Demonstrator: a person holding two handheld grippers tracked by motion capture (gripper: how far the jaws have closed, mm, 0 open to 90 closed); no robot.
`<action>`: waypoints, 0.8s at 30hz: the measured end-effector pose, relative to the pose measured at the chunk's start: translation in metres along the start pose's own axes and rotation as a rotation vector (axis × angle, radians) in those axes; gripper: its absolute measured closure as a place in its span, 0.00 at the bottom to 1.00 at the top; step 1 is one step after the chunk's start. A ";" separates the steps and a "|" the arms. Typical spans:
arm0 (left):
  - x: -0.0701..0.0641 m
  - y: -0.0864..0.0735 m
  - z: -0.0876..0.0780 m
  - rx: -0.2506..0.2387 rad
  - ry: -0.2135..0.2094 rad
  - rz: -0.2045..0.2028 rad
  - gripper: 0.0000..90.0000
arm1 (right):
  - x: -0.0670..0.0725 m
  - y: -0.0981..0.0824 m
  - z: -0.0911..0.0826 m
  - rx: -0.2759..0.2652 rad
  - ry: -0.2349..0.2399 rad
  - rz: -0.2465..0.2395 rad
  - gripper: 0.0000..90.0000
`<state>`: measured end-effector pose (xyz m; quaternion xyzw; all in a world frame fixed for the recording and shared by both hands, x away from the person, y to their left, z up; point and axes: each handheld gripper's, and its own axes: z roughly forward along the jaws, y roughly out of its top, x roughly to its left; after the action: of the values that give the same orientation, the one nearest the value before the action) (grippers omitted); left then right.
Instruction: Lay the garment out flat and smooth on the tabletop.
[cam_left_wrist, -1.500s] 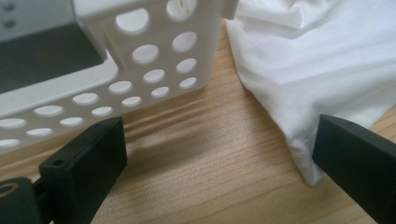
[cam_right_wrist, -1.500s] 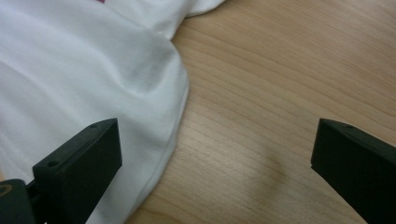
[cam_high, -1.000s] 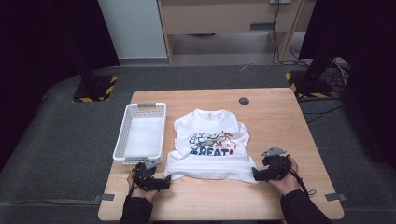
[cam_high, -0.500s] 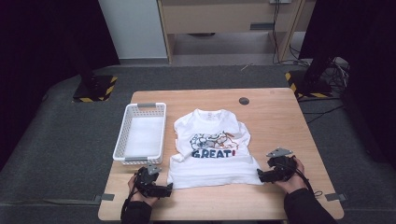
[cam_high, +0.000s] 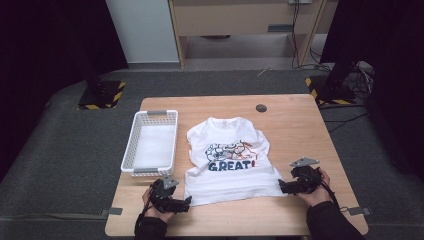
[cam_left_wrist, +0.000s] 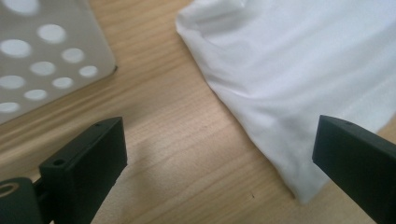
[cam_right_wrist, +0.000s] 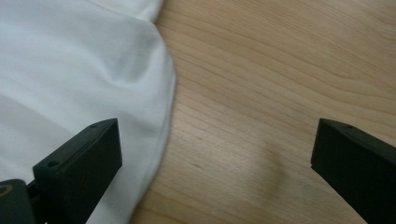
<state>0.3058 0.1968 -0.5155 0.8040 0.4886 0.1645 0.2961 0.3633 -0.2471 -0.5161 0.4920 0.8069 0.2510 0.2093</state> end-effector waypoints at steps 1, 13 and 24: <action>0.001 0.000 0.000 -0.003 0.008 -0.010 0.03 | 0.001 0.000 -0.002 -0.009 0.014 0.008 0.02; -0.001 -0.001 0.009 0.034 0.046 0.026 0.03 | 0.008 -0.008 0.000 0.015 0.004 -0.037 0.02; -0.007 -0.003 0.006 0.049 0.042 0.048 0.03 | 0.004 -0.014 -0.005 0.034 0.034 -0.038 0.02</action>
<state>0.3039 0.1893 -0.5220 0.8190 0.4791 0.1763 0.2620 0.3488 -0.2500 -0.5216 0.4757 0.8237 0.2414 0.1921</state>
